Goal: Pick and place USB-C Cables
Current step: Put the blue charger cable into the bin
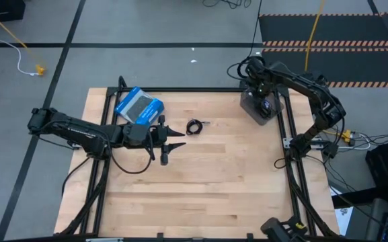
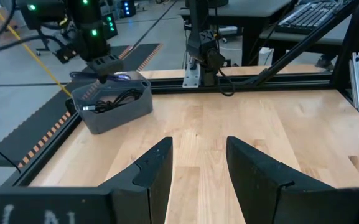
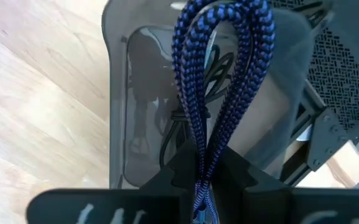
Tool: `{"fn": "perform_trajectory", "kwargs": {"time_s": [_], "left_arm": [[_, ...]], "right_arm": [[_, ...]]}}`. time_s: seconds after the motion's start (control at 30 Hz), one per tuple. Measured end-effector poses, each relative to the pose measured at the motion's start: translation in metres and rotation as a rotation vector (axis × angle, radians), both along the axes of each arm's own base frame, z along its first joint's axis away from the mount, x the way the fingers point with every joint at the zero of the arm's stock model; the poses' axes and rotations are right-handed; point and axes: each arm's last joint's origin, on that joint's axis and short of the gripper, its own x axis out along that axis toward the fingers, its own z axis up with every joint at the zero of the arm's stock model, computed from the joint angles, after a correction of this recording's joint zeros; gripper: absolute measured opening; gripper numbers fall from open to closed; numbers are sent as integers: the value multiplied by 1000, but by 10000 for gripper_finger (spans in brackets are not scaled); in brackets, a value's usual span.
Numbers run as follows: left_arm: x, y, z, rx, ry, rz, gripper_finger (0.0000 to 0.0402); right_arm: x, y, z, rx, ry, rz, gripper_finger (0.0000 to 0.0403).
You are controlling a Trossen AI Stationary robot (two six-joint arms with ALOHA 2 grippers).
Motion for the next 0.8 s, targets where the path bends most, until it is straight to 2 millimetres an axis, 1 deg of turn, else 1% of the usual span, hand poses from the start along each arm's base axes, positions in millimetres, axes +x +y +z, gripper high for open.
{"fn": "perform_trajectory", "kwargs": {"time_s": [0.33, 0.47, 0.63, 0.8], "left_arm": [[0, 0, 0, 0, 0, 0, 152], [0, 0, 0, 0, 0, 0, 152], [0, 0, 0, 1, 0, 0, 152], [0, 0, 0, 1, 0, 0, 152]], "right_arm": [[-6, 8, -36, 38, 31, 24, 23], [-8, 11, -47, 44, 36, 25, 23], [-9, 12, -53, 36, 30, 16, 28], [-8, 11, -53, 25, 21, -5, 57]]}}
